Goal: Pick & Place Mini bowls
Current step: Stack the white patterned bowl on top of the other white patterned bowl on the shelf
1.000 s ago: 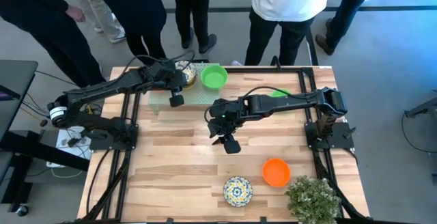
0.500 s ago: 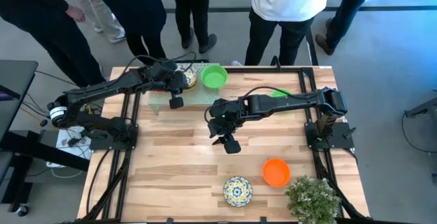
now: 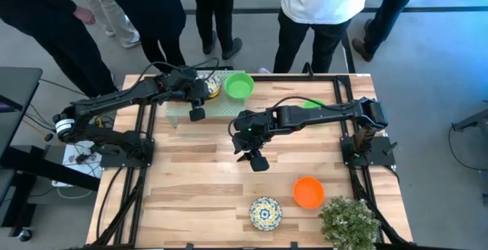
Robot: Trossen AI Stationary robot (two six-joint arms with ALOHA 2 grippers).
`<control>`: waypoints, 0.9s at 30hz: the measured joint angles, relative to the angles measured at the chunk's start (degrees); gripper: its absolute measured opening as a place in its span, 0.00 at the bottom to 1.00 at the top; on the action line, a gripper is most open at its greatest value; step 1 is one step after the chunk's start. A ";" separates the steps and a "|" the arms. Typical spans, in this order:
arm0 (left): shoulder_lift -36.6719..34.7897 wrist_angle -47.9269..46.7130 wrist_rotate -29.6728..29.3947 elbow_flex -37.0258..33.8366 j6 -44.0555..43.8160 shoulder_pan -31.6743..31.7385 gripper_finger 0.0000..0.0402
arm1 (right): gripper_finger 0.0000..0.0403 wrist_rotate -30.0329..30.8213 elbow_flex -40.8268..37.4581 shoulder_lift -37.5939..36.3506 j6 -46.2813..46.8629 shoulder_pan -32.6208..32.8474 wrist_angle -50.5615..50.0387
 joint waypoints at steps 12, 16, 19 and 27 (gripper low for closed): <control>-8.28 0.35 -0.15 0.00 -0.81 -4.94 0.21 | 0.33 0.02 0.00 0.00 0.14 0.00 0.00; -12.29 0.32 0.02 0.00 -5.31 -8.26 0.21 | 0.33 0.06 0.00 0.00 2.80 0.40 -0.04; -14.39 0.26 4.10 0.00 -9.77 -11.70 0.21 | 0.33 0.48 0.00 0.00 3.35 1.78 -0.84; -14.94 1.39 12.12 -4.49 -14.19 -23.72 0.19 | 0.33 6.14 0.00 0.00 9.40 8.64 -8.42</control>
